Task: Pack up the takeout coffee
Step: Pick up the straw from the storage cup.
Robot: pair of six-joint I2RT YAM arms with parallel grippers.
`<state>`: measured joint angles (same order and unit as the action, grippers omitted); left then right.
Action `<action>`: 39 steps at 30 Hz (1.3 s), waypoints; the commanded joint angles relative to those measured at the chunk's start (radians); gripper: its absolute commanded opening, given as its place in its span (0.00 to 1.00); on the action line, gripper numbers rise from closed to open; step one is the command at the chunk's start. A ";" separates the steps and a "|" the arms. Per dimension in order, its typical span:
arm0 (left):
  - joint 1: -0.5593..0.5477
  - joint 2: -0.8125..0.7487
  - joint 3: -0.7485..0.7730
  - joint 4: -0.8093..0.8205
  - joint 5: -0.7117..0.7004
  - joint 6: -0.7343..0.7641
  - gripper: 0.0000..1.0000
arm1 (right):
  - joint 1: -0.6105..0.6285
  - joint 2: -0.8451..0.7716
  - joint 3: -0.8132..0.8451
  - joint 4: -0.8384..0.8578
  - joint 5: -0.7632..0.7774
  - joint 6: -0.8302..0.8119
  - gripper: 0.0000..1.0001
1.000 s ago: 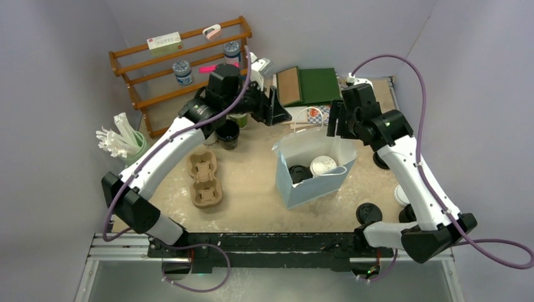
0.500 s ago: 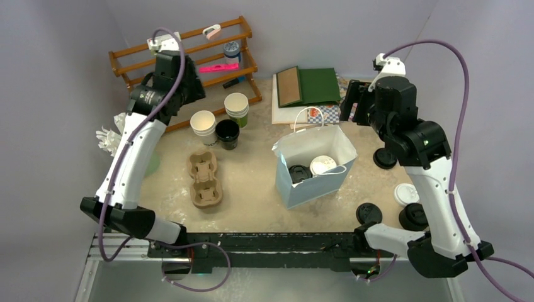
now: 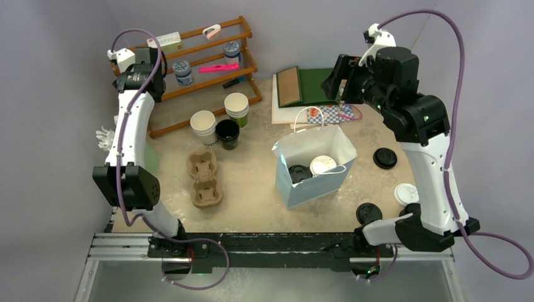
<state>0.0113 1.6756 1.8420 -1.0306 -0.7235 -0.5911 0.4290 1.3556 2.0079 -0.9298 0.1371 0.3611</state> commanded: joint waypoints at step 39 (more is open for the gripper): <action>0.197 0.055 -0.065 0.077 -0.125 -0.036 0.00 | -0.004 0.033 0.048 0.054 -0.110 0.044 0.75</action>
<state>0.2028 1.7515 1.7153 -0.9104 -0.8165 -0.5678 0.4290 1.3960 2.0254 -0.9119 0.0380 0.4286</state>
